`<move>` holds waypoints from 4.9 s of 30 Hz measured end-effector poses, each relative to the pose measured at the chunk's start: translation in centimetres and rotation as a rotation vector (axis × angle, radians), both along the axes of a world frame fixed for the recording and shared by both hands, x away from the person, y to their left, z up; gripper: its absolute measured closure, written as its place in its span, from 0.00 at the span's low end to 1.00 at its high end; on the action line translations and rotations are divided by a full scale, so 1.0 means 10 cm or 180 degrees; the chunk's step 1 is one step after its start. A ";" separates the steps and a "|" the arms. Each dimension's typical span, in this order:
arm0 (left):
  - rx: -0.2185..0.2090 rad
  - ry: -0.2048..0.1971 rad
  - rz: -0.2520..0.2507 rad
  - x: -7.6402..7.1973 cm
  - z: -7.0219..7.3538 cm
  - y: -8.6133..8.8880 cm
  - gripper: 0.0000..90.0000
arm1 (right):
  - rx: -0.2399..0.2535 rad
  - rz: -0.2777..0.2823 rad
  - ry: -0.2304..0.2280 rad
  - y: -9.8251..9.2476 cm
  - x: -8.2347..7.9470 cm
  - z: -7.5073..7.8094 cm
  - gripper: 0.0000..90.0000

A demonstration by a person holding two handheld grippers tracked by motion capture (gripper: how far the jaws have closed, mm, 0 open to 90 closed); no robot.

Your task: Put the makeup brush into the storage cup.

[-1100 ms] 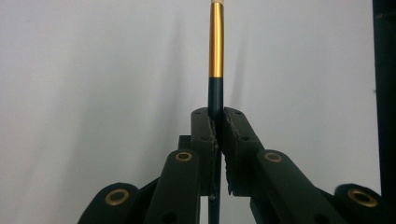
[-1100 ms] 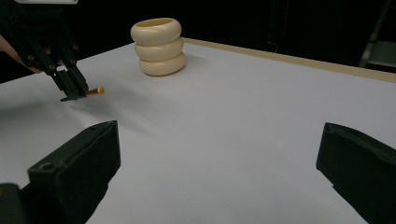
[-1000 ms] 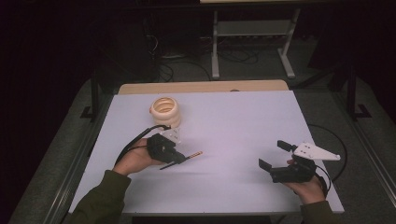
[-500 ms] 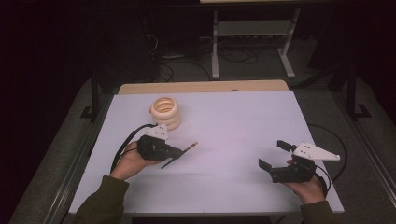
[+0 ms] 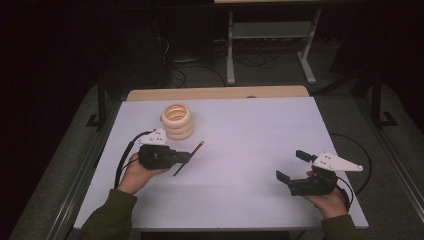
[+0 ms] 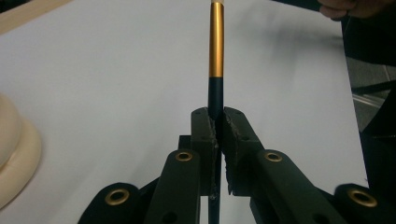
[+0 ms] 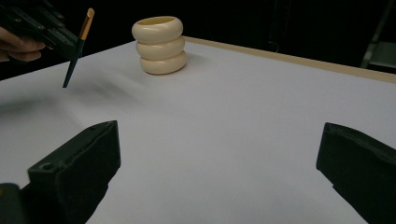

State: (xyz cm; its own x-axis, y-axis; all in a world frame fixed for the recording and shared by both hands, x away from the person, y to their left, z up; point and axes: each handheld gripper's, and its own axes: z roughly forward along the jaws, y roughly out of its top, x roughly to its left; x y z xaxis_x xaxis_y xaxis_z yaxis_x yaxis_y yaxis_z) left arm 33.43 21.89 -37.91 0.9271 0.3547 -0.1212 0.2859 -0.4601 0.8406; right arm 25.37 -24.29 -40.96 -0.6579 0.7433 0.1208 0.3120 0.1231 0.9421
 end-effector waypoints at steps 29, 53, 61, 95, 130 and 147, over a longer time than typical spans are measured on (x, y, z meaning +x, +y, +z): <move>-0.0560 -0.0162 0.0594 0.10 0.11 0.38 0.93 | 0.0034 0.0001 0.0004 0.00 0.00 0.01 0.00; -0.0668 -0.0282 0.0733 0.29 0.31 0.51 0.93 | 0.0054 -0.0013 0.0010 -0.01 0.00 0.01 0.00; -0.0730 -0.0298 0.0784 0.38 0.34 0.52 0.93 | 0.0052 -0.0014 0.0009 -0.02 0.00 0.01 0.00; -0.0814 -0.0472 0.0884 0.83 0.50 0.45 0.93 | 0.0060 -0.0013 0.0017 -0.02 0.01 0.01 0.00; -0.0765 -0.0617 0.1105 1.28 0.30 0.40 0.93 | 0.0091 -0.0015 0.0017 -0.05 0.01 0.00 0.00; -0.0661 -0.0493 0.1171 1.31 0.10 0.43 0.93 | 0.0091 -0.0012 0.0020 -0.04 0.01 0.00 0.00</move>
State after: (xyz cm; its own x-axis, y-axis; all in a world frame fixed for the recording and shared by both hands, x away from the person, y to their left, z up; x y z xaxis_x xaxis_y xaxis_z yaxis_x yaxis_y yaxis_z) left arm 46.53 26.23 -36.89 0.7567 0.6469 -0.0945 0.2626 -0.1684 0.9501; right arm 25.45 -24.73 -40.96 -0.6542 0.7421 0.1461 0.3184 0.0949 0.9432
